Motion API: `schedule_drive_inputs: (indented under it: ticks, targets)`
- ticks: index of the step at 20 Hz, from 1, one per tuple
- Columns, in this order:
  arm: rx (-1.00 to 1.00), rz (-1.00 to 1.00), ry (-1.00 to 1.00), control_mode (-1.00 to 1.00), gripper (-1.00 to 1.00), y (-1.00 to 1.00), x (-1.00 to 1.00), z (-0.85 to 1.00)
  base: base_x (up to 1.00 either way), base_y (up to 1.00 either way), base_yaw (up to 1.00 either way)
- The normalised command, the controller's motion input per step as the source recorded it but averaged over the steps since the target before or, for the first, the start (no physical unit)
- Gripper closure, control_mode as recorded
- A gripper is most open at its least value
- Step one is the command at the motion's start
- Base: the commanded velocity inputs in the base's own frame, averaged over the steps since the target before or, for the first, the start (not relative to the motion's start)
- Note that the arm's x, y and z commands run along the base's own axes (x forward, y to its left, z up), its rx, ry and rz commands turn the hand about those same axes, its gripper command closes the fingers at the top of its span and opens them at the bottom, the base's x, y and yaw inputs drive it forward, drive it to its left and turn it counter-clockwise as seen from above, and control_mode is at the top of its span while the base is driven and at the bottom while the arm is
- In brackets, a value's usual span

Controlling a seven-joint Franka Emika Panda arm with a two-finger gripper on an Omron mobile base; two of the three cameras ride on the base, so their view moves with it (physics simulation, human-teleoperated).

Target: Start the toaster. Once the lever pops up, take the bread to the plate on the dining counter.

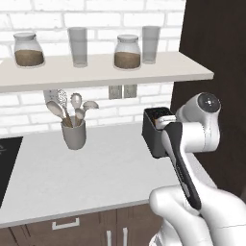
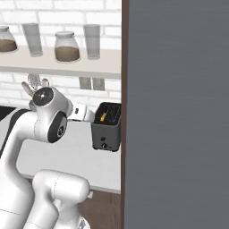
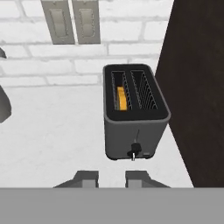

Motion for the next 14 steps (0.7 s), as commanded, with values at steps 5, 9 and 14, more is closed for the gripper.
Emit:
schedule_drive_inputs:
  ticks: [5, 9, 14]
  targets:
    - [0.00, 0.00, 0.08, -1.00, -1.00, -0.03, 0.10, 0.04, 0.00, 0.00, 0.00]
    - [0.00, 0.00, 0.07, -1.00, -1.00, -0.13, 0.33, 0.00, 0.00, 0.00, 0.00]
    - [0.00, 0.00, 0.00, -1.00, -1.00, -0.13, 0.16, -0.12, 0.00, 0.00, 0.00]
